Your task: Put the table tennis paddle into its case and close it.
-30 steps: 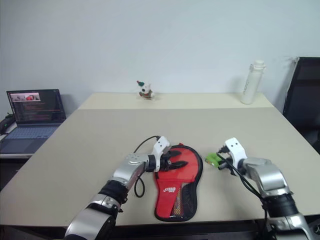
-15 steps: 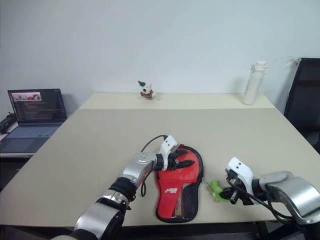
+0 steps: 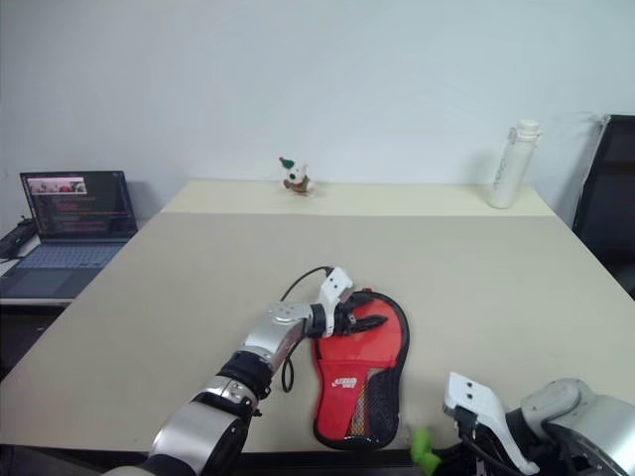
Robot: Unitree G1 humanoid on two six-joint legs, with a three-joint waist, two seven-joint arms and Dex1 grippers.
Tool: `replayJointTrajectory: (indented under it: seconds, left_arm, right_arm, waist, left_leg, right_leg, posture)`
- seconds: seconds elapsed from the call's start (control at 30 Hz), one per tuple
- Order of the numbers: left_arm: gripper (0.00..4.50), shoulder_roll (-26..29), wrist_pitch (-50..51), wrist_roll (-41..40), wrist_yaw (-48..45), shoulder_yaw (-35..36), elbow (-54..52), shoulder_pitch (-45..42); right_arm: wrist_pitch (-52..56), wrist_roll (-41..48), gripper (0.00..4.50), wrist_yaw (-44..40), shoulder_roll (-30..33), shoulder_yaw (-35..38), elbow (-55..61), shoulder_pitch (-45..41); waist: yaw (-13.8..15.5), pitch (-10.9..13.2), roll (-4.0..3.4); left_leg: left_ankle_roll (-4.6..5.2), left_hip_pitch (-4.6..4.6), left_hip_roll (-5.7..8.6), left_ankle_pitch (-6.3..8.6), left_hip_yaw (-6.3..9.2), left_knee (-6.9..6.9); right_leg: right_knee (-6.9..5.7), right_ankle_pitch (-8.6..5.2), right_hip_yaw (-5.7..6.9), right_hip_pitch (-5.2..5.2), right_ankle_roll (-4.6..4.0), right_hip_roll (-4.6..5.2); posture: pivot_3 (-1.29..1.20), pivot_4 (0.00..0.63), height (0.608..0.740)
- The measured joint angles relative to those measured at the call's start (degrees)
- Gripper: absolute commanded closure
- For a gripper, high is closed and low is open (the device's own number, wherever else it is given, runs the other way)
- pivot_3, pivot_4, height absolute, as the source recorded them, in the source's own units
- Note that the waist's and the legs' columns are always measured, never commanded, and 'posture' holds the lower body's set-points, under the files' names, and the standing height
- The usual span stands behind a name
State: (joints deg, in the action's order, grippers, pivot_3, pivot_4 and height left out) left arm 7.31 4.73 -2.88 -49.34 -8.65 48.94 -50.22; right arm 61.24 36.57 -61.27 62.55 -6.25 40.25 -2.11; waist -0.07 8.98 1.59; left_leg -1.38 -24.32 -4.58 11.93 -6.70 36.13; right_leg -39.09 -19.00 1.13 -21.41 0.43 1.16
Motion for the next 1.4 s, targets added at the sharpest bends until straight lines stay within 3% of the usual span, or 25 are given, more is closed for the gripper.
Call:
replayJointTrajectory:
  seconds: [0.33, 0.43, 0.57, 0.7, 0.8, 0.93, 1.0, 1.2, 1.4]
  left_arm:
    - [1.15, -0.59, 0.03, -0.02, 1.17, 0.41, 0.07, 0.03]
    - [1.15, -0.63, 0.33, -0.27, 1.3, 0.77, -0.12, 0.06]
    - [1.15, 0.1, 1.45, -0.4, 1.11, 0.78, -3.2, 1.44]
    - [1.15, 5.67, 5.47, -2.25, -1.73, 1.25, -17.72, 8.39]
    - [1.15, 13.84, 11.57, -6.27, -4.22, 4.12, -34.71, 16.42]
    - [1.15, 26.98, 20.07, -15.0, -8.53, 14.13, -55.28, 32.97]
    - [1.15, 30.35, 24.46, -18.53, -8.42, 19.34, -61.9, 38.99]
    - [1.15, 33.72, 30.34, -24.97, -3.81, 28.48, -73.39, 44.7]
    - [1.15, 33.55, 30.94, -25.33, 0.76, 31.65, -74.04, 50.05]
  right_arm:
    - [-2.3, 2.49, 4.46, 0.15, 0.64, 0.35, 1.82, 2.65]
    - [-2.36, 2.67, 3.75, 0.78, -0.83, 0.35, -0.88, 0.8]
    - [-3.79, 2.63, 2.46, 0.0, -0.81, 0.24, -2.83, -1.16]
    - [-4.84, 2.56, 2.46, 0.13, -3.39, 0.35, -7.1, -8.4]
    - [-6.94, 2.07, 2.46, 0.4, -6.93, 0.47, -12.24, -14.98]
    - [-14.08, -2.07, 2.46, 0.13, -11.67, 0.28, -22.88, -23.17]
    - [-18.15, -4.61, 2.46, -1.39, -13.6, -0.21, -30.93, -27.97]
    - [-29.48, -11.53, 2.46, -6.35, -20.98, -3.27, -51.59, -40.86]
    - [-32.53, -15.37, 2.46, -6.89, -23.36, -3.96, -57.3, -42.26]
  waist:
    - [-0.01, 0.0, 0.0]
    - [-0.03, 0.0, 0.0]
    - [-0.08, 0.02, 0.01]
    - [-1.41, 0.1, 0.04]
    - [-1.97, 0.13, 0.05]
    - [-2.61, 0.2, 0.03]
    - [-2.1, 0.32, 0.11]
    - [-0.53, 0.36, 0.15]
    - [-0.58, 0.39, 0.11]
  left_leg:
    - [-0.01, 0.0, 0.01, -0.01, 0.12, 0.04]
    - [-0.04, 0.01, 0.0, -0.03, 0.12, 0.12]
    - [-0.12, -0.01, -0.01, -0.08, 0.11, 0.12]
    - [-0.28, 0.0, -0.12, -0.17, 0.07, 0.06]
    - [-0.39, 0.07, -0.25, -0.23, 0.07, -0.03]
    - [-0.4, 0.25, -0.65, -0.22, -0.1, -0.12]
    - [-0.38, 0.3, -0.64, -0.22, -0.12, -0.04]
    - [-0.11, 0.43, -0.64, -0.08, -0.15, -0.02]
    - [-0.33, 0.29, -0.76, -0.18, -0.35, -0.13]
  right_leg:
    - [0.0, 0.01, 0.09, 0.08, 0.01, -0.01]
    - [-0.06, 0.02, 0.09, 0.08, 0.01, -0.01]
    - [-0.05, 0.02, 0.07, 0.06, 0.01, -0.02]
    - [-0.09, 0.04, -0.02, -0.01, -0.02, -0.05]
    - [-0.09, 0.04, -0.13, -0.02, -0.04, -0.03]
    - [-0.1, 0.03, -0.35, 0.02, -0.05, -0.04]
    - [-0.13, 0.04, -0.32, 0.08, -0.05, -0.02]
    - [-0.15, 0.1, -0.25, 0.25, -0.12, 0.01]
    - [-0.07, 0.09, -0.46, -0.02, -0.16, -0.05]
  posture:
    - [0.0, 0.15, 0.74]
    - [0.0, 0.15, 0.74]
    - [0.0, 0.15, 0.74]
    - [0.0, 0.15, 0.74]
    - [0.0, 0.15, 0.74]
    - [0.0, 0.15, 0.74]
    - [0.0, 0.15, 0.74]
    - [0.0, 0.15, 0.74]
    - [0.0, 0.15, 0.74]
